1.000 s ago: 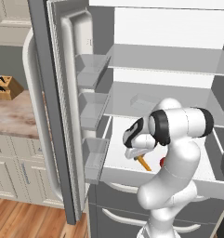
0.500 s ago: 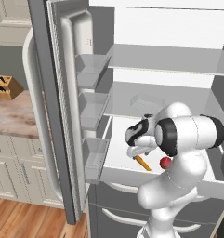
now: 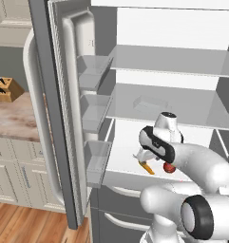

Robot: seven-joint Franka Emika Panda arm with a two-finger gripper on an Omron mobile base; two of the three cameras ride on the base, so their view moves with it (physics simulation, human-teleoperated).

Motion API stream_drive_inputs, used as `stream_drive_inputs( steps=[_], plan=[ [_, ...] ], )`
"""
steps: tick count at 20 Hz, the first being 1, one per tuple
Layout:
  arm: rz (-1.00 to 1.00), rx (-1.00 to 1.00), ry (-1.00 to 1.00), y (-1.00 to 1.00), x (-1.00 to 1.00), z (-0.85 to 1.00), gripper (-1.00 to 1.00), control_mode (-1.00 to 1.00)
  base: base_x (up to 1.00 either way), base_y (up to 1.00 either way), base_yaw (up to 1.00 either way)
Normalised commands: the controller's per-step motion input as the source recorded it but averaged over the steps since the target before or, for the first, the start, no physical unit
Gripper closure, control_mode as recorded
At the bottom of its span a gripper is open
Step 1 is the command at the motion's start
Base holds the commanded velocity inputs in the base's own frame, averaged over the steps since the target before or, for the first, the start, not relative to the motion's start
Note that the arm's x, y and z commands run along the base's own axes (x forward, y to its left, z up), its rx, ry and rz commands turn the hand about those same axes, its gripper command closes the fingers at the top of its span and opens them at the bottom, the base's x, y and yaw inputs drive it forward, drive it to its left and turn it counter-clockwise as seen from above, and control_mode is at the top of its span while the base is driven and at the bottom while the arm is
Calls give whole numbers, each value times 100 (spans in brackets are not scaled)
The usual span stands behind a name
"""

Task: Place the onion and carrot inside the fridge drawer. Close the drawer after placing the vegetables.

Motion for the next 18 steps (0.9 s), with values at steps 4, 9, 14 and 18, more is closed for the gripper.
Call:
stream_drive_inputs(
  steps=[4,9,14,18],
  plan=[
    [0,5,0,18,-64,89,-100,-100,0,0,0],
    [0,1,8,28,-71,36,-100,-100,0,0,0],
    [0,0,16,47,-53,7,-100,-100,0,0,0],
    [-2,0,14,45,-30,2,-100,-100,0,0,0]
  ],
)
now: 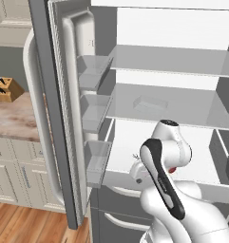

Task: Place the onion and carrot inside the fridge drawer. Close the drawer after placing the vegetables.

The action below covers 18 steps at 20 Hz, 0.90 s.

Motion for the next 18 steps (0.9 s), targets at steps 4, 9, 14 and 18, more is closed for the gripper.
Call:
stream_drive_inputs(
  steps=[4,9,14,18],
  plan=[
    [-5,0,8,29,0,-35,-100,-100,0,0,0],
    [0,0,2,11,20,-68,-100,-100,0,0,0],
    [0,0,0,2,30,-75,-100,-100,0,0,0],
    [0,0,0,0,46,-55,-100,-100,0,0,0]
  ],
)
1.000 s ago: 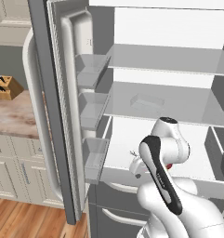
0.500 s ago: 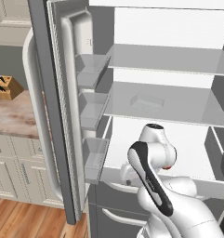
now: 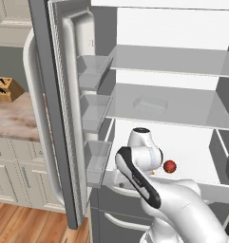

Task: Place the onion and carrot inside the fridge drawer. Close the drawer after placing the vegetables.

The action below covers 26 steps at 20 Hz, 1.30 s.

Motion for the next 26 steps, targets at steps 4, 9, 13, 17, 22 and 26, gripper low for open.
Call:
stream_drive_inputs(
  steps=[4,9,13,17,22,26],
  plan=[
    [0,0,0,-21,58,-51,-100,-100,0,0,0],
    [0,0,0,-33,62,-46,-100,-100,0,0,0],
    [1,2,-4,-66,82,4,-100,-100,0,0,0],
    [2,0,-2,-69,99,26,-100,-100,0,0,0],
    [1,0,0,-25,-20,33,-100,-100,0,0,0],
    [0,0,0,0,-85,69,-100,-100,0,0,0]
  ],
)
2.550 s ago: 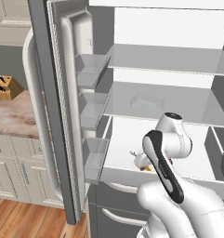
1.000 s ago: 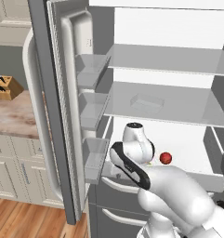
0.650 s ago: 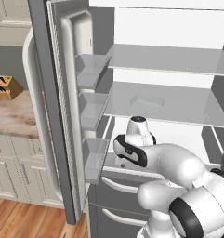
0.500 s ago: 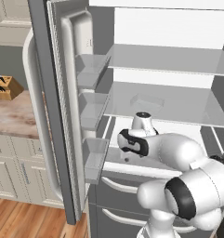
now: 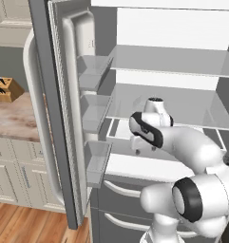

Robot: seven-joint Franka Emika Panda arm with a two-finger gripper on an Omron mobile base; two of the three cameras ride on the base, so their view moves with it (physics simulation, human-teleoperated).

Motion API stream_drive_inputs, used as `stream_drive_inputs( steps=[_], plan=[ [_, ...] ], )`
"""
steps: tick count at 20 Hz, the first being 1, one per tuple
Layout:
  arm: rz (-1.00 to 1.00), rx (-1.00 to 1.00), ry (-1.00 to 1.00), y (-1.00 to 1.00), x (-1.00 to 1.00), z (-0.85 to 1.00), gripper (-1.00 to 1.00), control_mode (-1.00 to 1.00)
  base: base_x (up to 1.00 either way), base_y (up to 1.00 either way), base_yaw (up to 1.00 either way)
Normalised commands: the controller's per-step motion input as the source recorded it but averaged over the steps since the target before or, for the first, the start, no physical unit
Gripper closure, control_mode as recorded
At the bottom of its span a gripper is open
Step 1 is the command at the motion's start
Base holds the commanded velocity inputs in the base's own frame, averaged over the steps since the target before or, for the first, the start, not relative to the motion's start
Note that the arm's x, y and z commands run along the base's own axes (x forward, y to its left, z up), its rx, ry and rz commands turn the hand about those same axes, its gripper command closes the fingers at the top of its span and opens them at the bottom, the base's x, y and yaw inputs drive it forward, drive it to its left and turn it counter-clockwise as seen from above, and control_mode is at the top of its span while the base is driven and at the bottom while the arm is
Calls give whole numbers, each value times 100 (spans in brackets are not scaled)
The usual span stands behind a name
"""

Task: Place the onion and carrot inside the fridge drawer. Close the drawer after placing the vegetables.

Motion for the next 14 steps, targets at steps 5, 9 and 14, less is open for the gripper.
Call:
stream_drive_inputs(
  steps=[5,9,14],
  plan=[
    [0,0,0,0,-49,65,-100,-100,0,0,0],
    [0,0,0,0,-31,16,-100,-100,0,0,0],
    [0,0,0,0,-10,0,-100,-100,0,0,0]
  ],
)
